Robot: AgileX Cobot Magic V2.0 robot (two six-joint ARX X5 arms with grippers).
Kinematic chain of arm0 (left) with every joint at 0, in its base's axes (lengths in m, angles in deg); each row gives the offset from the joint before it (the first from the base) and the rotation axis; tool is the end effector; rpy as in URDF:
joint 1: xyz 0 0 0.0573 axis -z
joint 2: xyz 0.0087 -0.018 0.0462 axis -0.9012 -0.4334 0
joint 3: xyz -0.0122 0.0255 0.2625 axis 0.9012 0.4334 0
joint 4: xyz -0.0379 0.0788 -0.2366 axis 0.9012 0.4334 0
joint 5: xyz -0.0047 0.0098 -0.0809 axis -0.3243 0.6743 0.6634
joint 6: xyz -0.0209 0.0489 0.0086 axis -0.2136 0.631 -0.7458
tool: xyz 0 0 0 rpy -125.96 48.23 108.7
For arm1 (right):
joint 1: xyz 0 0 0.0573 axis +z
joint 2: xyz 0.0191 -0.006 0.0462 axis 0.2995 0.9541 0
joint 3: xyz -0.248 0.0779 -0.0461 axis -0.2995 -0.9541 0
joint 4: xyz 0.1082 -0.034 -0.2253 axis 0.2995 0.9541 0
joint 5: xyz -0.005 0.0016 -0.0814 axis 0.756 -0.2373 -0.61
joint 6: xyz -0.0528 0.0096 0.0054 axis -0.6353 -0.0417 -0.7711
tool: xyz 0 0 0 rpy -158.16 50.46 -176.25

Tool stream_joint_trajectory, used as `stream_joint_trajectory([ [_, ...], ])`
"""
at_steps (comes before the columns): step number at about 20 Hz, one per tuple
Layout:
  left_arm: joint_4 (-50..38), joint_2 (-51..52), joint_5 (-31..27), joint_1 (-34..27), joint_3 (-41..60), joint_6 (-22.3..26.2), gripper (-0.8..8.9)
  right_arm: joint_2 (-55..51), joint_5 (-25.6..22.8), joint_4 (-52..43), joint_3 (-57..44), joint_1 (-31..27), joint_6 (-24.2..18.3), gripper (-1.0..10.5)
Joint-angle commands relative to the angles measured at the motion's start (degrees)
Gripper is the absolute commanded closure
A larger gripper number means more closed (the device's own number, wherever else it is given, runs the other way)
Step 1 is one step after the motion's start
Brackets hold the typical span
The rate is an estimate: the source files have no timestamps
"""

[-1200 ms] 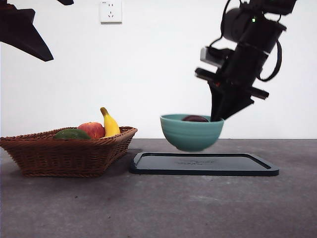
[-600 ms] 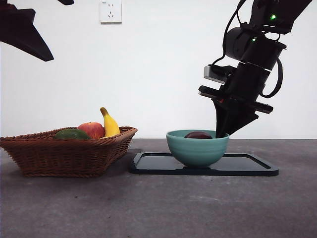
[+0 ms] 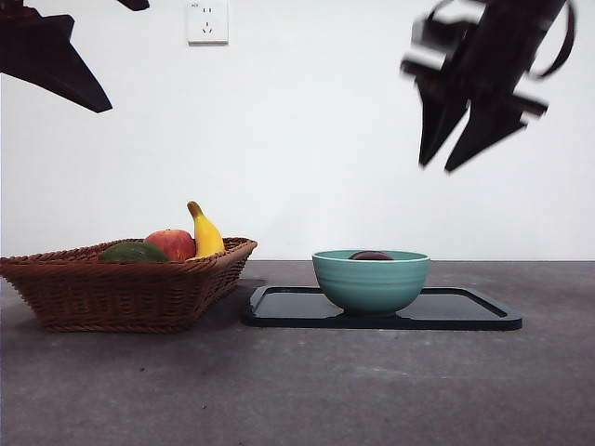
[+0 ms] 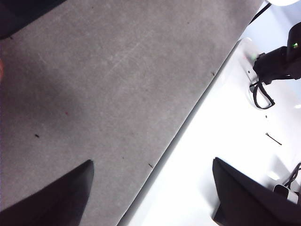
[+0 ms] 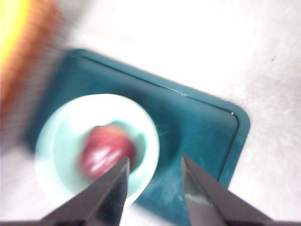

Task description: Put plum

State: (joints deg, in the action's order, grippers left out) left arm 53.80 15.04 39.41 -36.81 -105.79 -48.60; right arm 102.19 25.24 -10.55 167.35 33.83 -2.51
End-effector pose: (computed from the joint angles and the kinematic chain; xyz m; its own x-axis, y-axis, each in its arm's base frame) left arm 0.1805 -0.1124 0.3133 0.0500 -0.6689 -0.7417 0.7347 0.5277 -0.4263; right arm 0.3257 0.1022 0.3000 0.5209 0.3691 -0.7697 -0.3629 0.9119 0.1917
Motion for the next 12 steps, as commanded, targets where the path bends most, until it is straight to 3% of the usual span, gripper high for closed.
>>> stream_joint_trajectory([
  [1, -1.01, -0.35, 0.39, 0.26, -0.66, 0.63, 4.08, -4.96, 2.93, 4.24, 1.2, 0.33, -0.72, 7.7],
  [4, -1.38, -0.35, 0.39, 0.26, -0.66, 0.66, 4.08, -12.44, 6.29, 10.84, 1.11, 0.42, -0.85, 7.7],
  [7, -1.36, -0.35, 0.39, 0.26, -0.66, 0.66, 4.08, -17.55, 6.54, 14.16, -0.81, 1.44, -1.99, 7.7],
  [12, -1.33, -0.35, 0.39, 0.26, -0.66, 0.66, 4.08, -28.41, 8.35, 12.92, -13.35, 4.48, -1.97, 7.7],
])
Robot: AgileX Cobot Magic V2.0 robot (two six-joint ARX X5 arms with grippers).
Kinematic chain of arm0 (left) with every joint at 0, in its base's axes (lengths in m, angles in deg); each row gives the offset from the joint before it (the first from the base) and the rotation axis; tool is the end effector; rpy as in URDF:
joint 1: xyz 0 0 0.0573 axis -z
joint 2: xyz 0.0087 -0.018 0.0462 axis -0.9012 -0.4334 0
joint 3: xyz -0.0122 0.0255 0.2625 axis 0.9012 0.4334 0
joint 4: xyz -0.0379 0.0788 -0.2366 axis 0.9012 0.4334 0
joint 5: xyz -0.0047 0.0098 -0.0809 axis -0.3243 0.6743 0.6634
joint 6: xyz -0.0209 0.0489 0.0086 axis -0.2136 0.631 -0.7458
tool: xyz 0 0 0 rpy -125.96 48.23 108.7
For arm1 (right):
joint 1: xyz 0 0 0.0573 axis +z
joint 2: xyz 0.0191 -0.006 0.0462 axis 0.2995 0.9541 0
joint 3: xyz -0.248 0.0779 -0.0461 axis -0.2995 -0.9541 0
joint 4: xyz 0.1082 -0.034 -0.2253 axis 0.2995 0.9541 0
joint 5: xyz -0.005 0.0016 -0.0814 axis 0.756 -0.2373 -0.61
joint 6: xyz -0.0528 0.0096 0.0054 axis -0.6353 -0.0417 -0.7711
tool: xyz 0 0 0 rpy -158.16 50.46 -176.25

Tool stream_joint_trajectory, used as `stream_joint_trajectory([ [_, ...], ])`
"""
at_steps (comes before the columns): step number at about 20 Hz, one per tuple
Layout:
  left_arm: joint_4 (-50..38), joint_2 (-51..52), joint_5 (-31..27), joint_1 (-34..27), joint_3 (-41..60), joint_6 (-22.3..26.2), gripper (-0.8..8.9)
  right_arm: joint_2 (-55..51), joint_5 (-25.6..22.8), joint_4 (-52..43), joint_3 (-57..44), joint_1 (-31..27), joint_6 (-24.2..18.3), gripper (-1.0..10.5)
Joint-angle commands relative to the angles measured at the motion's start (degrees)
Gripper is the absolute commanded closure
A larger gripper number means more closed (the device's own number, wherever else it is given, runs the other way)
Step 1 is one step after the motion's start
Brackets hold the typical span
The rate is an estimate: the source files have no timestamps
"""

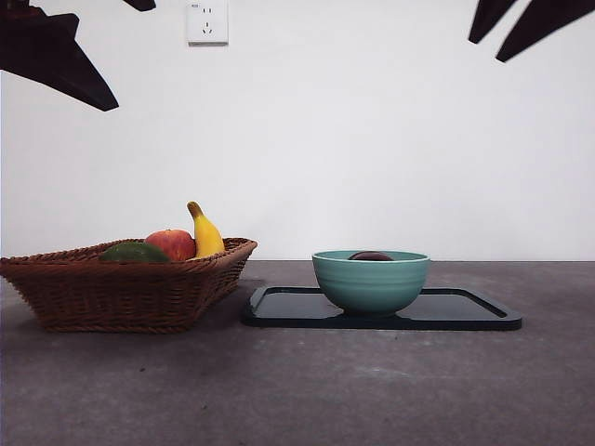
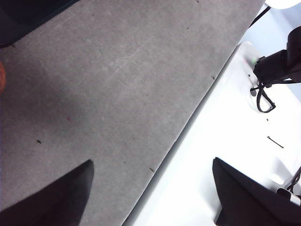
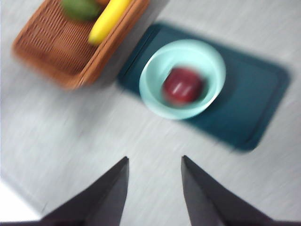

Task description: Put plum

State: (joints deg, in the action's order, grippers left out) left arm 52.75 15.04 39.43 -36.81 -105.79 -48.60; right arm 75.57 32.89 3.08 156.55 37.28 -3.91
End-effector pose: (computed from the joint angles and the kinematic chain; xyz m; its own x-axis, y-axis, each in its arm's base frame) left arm 0.1818 -0.1131 0.3140 0.0618 -0.6754 -0.7349 0.7416 0.5239 -0.4190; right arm 0.1964 0.0813 0.3480 0.4594 0.5224 -0.7184 -0.5076 0.8181 0.2703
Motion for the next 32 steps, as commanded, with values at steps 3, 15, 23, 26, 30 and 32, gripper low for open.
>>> stream_joint_trajectory([
  [3, -0.31, -0.35, 0.37, 0.26, -0.66, 0.66, 4.08, -8.72, 1.64, -1.55, -10.56, 3.5, -0.52, 7.7],
  [15, -0.37, -0.35, 0.37, 0.26, -0.66, 0.66, 4.08, -19.98, 1.64, -2.8, -20.37, 6.75, 0.24, 7.7],
  [23, -7.54, -0.35, 0.22, 0.7, -0.7, -8.35, 4.1, -19.98, 1.64, -2.82, -20.37, 6.75, 0.24, 7.7],
  [26, -16.0, -0.52, -3.85, 1.88, -1.86, -16.74, 4.08, -19.98, 1.64, -2.8, -20.37, 6.75, 0.26, 7.7],
  [30, -19.56, -4.2, -12.52, 3.63, -9.01, -22.36, 4.08, -20.0, 1.64, -2.78, -20.37, 6.75, 1.33, 7.7],
  [32, -19.19, -8.68, -14.29, 4.07, -14.84, -23.74, 4.08, -20.04, 1.64, -2.47, -20.37, 6.75, 1.77, 7.7],
])
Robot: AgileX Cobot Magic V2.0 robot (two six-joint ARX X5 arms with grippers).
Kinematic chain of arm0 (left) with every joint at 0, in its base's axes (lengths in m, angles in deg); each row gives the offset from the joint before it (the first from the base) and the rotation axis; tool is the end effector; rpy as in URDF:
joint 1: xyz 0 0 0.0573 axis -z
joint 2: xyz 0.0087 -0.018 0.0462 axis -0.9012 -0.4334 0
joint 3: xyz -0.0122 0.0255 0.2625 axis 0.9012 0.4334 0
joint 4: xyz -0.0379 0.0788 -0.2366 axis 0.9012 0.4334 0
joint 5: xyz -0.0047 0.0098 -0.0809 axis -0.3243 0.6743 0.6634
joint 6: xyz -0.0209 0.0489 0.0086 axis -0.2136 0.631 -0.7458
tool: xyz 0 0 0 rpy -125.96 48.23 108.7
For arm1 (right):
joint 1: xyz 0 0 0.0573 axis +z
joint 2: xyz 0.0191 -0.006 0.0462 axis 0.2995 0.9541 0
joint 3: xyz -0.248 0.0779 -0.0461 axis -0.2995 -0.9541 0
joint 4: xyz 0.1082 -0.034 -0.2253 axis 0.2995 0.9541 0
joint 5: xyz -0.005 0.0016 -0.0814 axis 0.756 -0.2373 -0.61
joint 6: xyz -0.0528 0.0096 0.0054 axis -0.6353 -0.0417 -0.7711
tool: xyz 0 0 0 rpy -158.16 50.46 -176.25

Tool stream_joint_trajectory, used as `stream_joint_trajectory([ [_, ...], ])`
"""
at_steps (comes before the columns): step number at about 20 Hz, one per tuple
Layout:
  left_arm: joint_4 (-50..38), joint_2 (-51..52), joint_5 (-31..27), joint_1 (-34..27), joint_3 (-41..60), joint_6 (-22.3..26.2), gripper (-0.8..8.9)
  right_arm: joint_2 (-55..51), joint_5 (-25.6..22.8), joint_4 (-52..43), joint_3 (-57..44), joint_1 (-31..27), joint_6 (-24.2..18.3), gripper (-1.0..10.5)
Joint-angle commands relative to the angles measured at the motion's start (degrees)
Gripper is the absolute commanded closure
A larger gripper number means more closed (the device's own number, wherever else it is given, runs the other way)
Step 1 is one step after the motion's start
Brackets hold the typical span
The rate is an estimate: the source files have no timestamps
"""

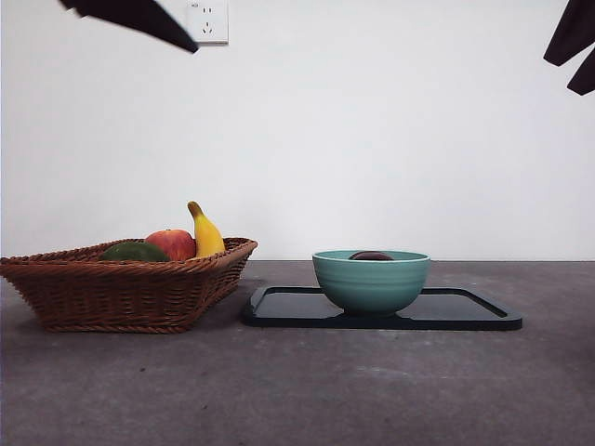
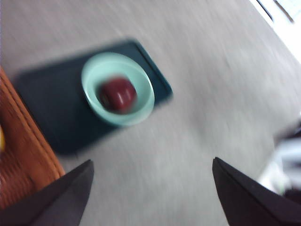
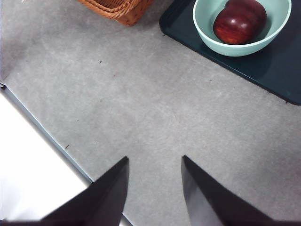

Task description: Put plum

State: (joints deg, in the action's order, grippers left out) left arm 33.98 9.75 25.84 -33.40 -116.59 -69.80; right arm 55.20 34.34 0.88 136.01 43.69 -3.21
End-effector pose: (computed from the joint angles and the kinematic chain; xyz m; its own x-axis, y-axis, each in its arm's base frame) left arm 0.2208 -0.1443 0.3674 0.4341 -0.6814 -0.5893 0.6081 0.7043 -0.3664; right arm 0.1193 0.0705 0.2966 0.4048 0.6002 -0.6898 -0.6064 0.7409 0.2887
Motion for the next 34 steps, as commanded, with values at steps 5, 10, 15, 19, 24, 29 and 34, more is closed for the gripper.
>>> stream_joint_trajectory([
  [5, 0.2, -16.46, -2.34, 2.14, -15.87, -4.68, 4.08, -1.46, 0.13, 0.81, 0.17, 0.35, 1.95, 7.7],
  [10, 1.03, -29.94, -4.26, 3.82, -26.82, -6.25, 4.08, -4.63, -0.04, 2.95, 0.17, 0.35, 2.6, 7.7],
  [15, 3.3, -42.01, -6.91, 6.12, -38.16, -6.47, 4.09, -7.87, -0.07, 6.51, 0.17, 0.35, 3.69, 7.7],
  [19, 4.96, -48.68, -10.95, 7.43, -43.06, -6.03, 4.09, -9.6, -0.07, 8.0, 0.17, 0.35, 4.59, 7.7],
  [24, 5.35, -53.9, -12.52, 8.57, -43.12, -6.05, 4.09, -10.38, -0.07, 8.85, 0.17, 0.35, 4.7, 7.7],
  [29, 5.29, -57.07, -14.03, 9.88, -43.12, -6.05, 4.09, -10.45, -0.04, 9.09, 0.17, 0.35, 4.7, 7.7],
  [34, 5.57, -59.21, -14.36, 10.64, -43.12, -6.08, 4.09, -10.45, -0.04, 9.4, 0.17, 0.35, 4.7, 7.7],
])
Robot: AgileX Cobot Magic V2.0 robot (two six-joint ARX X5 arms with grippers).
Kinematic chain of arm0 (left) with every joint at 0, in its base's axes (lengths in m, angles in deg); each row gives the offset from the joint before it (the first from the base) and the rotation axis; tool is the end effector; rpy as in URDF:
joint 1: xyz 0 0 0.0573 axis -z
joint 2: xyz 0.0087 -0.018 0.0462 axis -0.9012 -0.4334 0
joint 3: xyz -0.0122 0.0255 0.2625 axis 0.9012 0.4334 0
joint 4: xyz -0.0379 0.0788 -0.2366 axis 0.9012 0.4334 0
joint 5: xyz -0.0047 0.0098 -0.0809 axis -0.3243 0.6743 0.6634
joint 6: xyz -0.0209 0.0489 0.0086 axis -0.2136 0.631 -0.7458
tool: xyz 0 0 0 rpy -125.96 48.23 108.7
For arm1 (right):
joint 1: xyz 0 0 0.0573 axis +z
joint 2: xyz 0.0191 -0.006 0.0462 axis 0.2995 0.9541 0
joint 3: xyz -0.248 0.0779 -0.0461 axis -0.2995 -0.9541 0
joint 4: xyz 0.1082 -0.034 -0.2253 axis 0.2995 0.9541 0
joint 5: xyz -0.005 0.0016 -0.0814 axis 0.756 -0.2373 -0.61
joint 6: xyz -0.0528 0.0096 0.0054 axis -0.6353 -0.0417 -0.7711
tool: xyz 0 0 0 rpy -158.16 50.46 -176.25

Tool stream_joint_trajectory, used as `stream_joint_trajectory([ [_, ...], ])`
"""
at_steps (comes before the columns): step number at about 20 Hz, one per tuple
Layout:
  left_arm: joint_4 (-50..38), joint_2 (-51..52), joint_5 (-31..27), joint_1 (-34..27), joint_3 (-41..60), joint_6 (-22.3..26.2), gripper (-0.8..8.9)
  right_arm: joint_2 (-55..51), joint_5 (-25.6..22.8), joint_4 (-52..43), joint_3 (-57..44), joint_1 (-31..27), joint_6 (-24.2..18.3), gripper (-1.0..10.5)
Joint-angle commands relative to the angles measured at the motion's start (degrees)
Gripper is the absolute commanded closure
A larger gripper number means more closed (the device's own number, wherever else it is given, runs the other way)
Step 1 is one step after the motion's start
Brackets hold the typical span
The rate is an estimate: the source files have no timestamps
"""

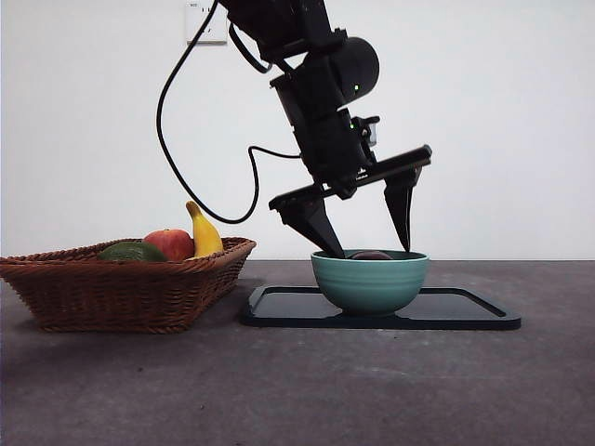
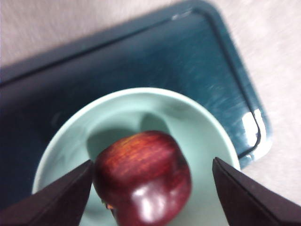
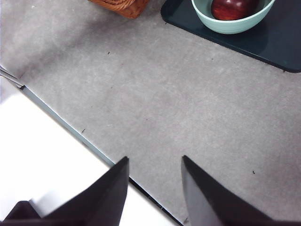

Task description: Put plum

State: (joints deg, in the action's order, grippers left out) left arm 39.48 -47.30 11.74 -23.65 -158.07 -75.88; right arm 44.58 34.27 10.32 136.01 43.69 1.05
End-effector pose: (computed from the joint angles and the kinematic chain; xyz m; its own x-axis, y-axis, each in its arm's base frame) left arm 0.3724 -0.3244 0.2207 0.2928 -0.4143 -0.8617 0.4758 0.8449 -0.2446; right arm 0.0762 0.0492 0.3034 0.4183 0.6055 -0.6771 -0.5596 0.7589 0.3331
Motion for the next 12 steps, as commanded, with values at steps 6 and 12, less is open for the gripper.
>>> stream_joint_trajectory([
  [6, 0.26, -3.43, -1.6, 1.7, -1.64, 0.07, 4.09, 0.17, 0.02, -0.11, 0.17, 0.35, 0.42, 7.7],
  [12, 1.4, -3.78, -1.75, 1.75, -1.64, 1.92, 5.16, 0.17, 0.02, -0.24, 0.17, 0.35, 0.35, 7.7],
])
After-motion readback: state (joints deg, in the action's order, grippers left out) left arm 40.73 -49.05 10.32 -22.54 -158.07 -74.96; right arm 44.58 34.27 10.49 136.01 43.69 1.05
